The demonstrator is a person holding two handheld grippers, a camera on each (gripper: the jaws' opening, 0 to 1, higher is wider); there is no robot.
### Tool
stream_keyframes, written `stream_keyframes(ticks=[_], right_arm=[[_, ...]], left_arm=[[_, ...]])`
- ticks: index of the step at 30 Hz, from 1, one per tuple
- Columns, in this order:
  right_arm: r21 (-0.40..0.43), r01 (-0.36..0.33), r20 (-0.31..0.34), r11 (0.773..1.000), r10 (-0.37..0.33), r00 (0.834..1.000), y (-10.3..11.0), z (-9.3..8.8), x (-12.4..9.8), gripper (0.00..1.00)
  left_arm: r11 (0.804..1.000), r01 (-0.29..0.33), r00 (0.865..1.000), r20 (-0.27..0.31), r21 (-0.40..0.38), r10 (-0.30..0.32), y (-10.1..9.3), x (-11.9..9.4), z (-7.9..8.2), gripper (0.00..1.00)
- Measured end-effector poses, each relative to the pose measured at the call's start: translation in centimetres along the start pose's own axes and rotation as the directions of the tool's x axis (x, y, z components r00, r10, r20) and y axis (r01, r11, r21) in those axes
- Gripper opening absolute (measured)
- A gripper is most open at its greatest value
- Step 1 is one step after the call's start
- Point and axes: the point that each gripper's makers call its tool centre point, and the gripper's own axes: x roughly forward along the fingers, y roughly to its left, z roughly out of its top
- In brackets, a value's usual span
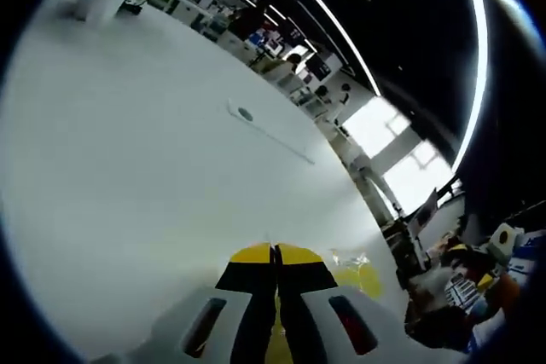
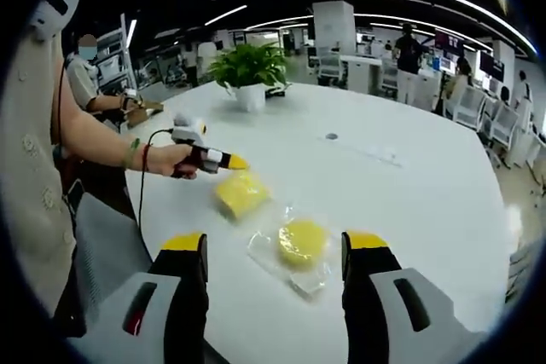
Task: Compare the silicone blocks by pressing each to a similar depth, holding the contact briefly, and releasing to observe deformation and rebound differences across the visible hardness samples.
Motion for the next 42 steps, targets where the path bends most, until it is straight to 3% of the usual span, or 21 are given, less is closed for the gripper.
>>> stream_keyframes(ticks=[11,22,28,35,42], right_arm=[[0.005,0.002,0.017,1.0,-0.002,1.0,-0.2,0.3,0.1,0.57],[0.004,-0.003,0.009,1.0,0.003,1.0,0.0,0.0,0.2,0.56],[0.014,-0.012,0.031,1.0,0.012,0.999,0.3,0.5,0.3,0.57],[0.008,-0.018,0.047,1.0,0.018,0.999,0.5,0.8,0.4,0.57],[0.023,-0.039,0.076,0.999,0.037,0.996,1.2,1.0,0.6,0.58]], left_arm=[[0.998,-0.032,0.999,-0.005,-0.046,0.031,1.4,0.2,-0.6,0.0],[0.999,-0.041,0.999,0.001,-0.011,0.041,1.7,0.0,-0.5,0.05],[0.996,-0.086,0.996,0.025,0.021,0.085,2.5,-0.5,-0.2,0.2],[0.992,-0.11,0.994,0.037,0.069,0.107,2.7,-1.9,0.6,0.29],[0.979,-0.082,0.997,0.03,0.188,0.078,1.0,-3.8,0.9,0.42]])
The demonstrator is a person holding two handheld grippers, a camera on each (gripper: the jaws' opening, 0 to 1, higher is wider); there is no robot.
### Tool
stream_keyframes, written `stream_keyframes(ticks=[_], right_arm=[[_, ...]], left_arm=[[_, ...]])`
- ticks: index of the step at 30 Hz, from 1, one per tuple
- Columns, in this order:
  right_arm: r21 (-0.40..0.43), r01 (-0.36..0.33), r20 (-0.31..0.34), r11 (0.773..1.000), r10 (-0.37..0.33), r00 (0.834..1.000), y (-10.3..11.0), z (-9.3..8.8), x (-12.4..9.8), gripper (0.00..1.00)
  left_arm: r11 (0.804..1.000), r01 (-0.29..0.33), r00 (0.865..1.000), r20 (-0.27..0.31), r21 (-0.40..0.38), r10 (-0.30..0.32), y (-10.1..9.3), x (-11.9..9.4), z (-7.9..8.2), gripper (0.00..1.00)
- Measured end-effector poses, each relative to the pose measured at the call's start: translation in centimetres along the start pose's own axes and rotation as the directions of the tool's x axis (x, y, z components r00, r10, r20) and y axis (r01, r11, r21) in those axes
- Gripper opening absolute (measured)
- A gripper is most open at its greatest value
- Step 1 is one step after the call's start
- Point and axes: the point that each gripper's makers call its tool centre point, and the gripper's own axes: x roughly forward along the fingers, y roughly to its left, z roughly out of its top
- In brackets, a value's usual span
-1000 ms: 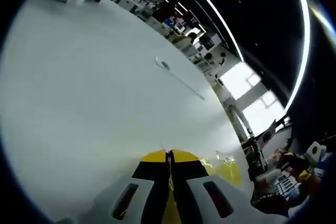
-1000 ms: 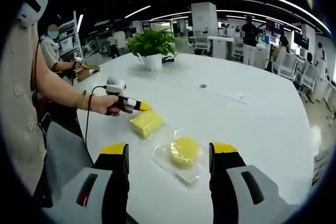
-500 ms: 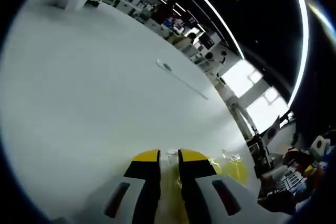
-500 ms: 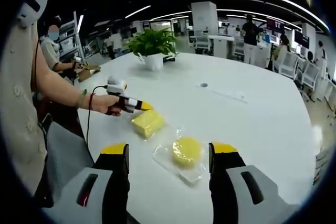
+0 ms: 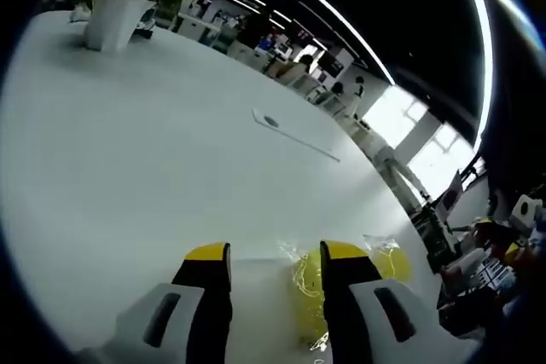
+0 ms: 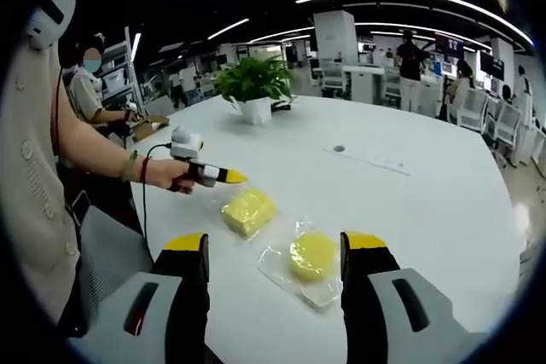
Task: Compare the silicone blocks by pressing each to a similar depth, holding the contact briefly, and releasing to observe deformation and rebound differences across the visible hardness samples.
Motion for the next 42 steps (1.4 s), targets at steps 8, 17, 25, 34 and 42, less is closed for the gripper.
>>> stream_keyframes(ticks=[8,17,25,34,42], right_arm=[[-0.023,0.027,0.015,0.999,-0.027,1.0,0.6,-0.3,0.3,0.57],[0.024,0.104,0.061,0.994,-0.105,0.993,1.1,-1.8,0.2,0.6],[0.074,0.162,0.09,0.984,-0.169,0.982,2.0,-3.5,-1.0,0.6],[0.132,0.17,0.081,0.977,-0.181,0.98,4.3,-6.1,-2.4,0.59],[0.131,0.167,0.082,0.977,-0.179,0.98,6.2,-7.5,-3.4,0.6]], left_arm=[[0.99,0.009,1.0,0.021,0.141,-0.012,-1.8,-3.5,1.1,0.45],[0.972,0.012,0.998,0.059,0.236,-0.026,-3.9,-9.6,1.6,0.47],[0.95,0.075,0.993,0.064,0.302,-0.099,-6.6,-13.7,0.2,0.62],[0.942,0.066,0.992,0.076,0.328,-0.096,-7.8,-16.6,-1.0,0.61],[0.949,0.054,0.994,0.078,0.312,-0.082,-8.1,-18.1,-2.0,0.62]])
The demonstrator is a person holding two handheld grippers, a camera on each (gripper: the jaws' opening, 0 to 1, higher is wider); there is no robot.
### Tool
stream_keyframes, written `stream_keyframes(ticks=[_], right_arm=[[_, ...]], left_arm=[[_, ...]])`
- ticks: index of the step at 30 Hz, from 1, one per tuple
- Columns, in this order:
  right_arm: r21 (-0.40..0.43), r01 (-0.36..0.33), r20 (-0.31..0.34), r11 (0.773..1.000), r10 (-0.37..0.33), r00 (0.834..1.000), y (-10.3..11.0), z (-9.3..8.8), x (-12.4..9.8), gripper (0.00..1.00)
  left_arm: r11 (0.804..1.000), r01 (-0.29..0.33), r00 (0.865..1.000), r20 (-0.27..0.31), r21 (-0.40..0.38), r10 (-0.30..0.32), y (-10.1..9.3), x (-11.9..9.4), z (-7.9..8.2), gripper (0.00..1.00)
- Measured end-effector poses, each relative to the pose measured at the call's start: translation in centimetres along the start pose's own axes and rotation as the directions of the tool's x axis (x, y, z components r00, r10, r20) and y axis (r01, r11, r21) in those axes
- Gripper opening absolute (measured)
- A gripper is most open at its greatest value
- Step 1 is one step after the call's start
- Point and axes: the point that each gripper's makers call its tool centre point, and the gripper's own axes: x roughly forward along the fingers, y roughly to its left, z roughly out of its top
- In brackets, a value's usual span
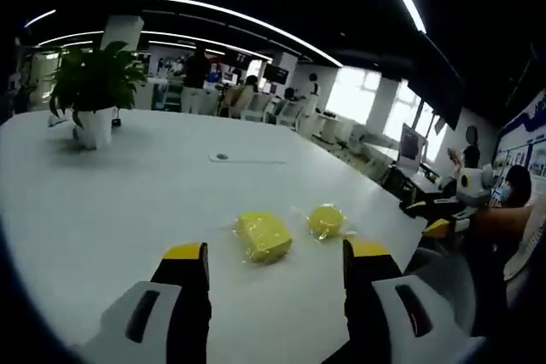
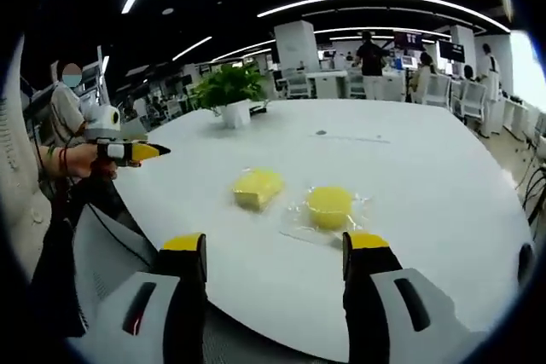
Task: Compare the silicone blocks by pressing each to a similar depth, holding the contact briefly, and releasing to observe deformation and rebound differences across the visible hardness samples.
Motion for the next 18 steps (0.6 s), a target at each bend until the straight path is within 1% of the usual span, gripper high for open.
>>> stream_keyframes(ticks=[2,4,6,8,10,12,18], right_arm=[[-0.004,0.014,0.017,1.0,-0.014,1.0,0.0,0.4,-0.3,0.59],[0.007,0.013,0.023,1.0,-0.013,1.0,-0.1,0.6,-0.5,0.59],[0.002,0.023,0.04,1.0,-0.023,0.999,-0.4,1.1,-0.8,0.59],[0.0,0.027,0.042,1.0,-0.027,0.999,-0.8,1.3,-0.9,0.59],[0.001,0.031,0.051,1.0,-0.031,0.998,-1.1,1.6,-1.0,0.58],[0.004,0.03,0.054,1.0,-0.03,0.998,-1.1,1.7,-1.1,0.58],[-0.003,0.034,0.054,0.999,-0.034,0.998,-1.4,1.4,-1.1,0.58]], left_arm=[[1.0,-0.005,1.0,0.0,-0.005,0.005,-0.1,-0.3,-0.1,0.62],[1.0,-0.008,1.0,0.006,-0.008,0.008,-0.2,-0.6,0.0,0.62],[1.0,-0.013,1.0,0.011,-0.014,0.013,-0.3,-0.8,0.1,0.62],[1.0,-0.014,0.999,0.029,-0.005,0.014,-0.5,-1.0,0.5,0.61],[1.0,-0.018,1.0,0.025,-0.013,0.018,-0.5,-1.0,0.4,0.62],[1.0,-0.021,0.999,0.03,-0.019,0.021,-0.5,-1.0,0.5,0.62],[0.999,-0.023,1.0,0.019,-0.023,0.023,-0.8,-0.9,0.5,0.62]])
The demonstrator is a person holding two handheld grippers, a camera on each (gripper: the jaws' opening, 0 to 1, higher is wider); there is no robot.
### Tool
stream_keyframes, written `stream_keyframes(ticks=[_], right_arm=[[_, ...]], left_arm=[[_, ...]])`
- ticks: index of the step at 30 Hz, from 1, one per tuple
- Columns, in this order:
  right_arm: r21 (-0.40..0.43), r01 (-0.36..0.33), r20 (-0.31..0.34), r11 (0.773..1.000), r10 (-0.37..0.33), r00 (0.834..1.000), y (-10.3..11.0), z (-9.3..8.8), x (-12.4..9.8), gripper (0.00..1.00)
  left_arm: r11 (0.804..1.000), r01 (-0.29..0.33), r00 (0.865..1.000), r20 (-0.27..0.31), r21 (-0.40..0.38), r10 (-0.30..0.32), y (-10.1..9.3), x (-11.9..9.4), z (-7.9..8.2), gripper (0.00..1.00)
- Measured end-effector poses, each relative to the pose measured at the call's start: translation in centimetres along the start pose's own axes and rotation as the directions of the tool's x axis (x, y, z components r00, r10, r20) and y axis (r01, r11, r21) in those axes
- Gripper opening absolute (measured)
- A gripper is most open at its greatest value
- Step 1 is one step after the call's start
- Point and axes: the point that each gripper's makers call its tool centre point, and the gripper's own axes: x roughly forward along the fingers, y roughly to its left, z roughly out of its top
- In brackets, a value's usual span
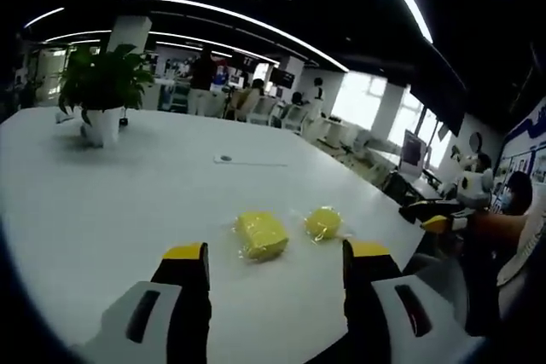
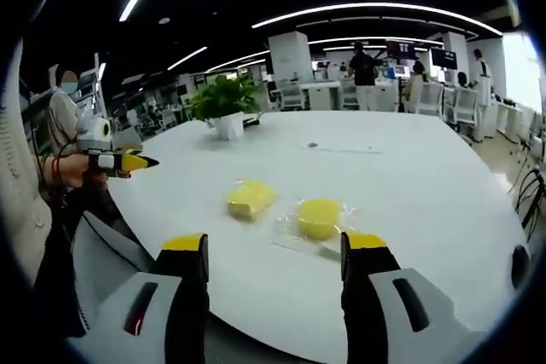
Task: Compare the silicone blocks by pressing each to a similar depth, holding the contact briefly, and releasing to observe deformation and rebound differences across the visible hardness samples.
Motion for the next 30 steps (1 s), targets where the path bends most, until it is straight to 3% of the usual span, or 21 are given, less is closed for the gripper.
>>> stream_keyframes(ticks=[12,18,30], right_arm=[[-0.021,-0.017,-0.018,1.0,0.017,1.0,-0.5,-1.4,0.1,0.57],[0.059,-0.025,0.024,0.998,0.023,0.999,-0.9,-0.7,0.0,0.58],[0.033,-0.016,0.015,0.999,0.016,1.0,-2.5,-1.0,0.2,0.56]], left_arm=[[0.998,0.065,0.998,-0.028,0.013,-0.064,-2.0,2.2,1.5,0.62],[0.995,0.096,0.994,-0.045,-0.024,-0.097,-3.2,4.6,1.9,0.62],[0.99,0.139,0.986,-0.087,-0.026,-0.14,-5.1,8.6,2.1,0.64]])
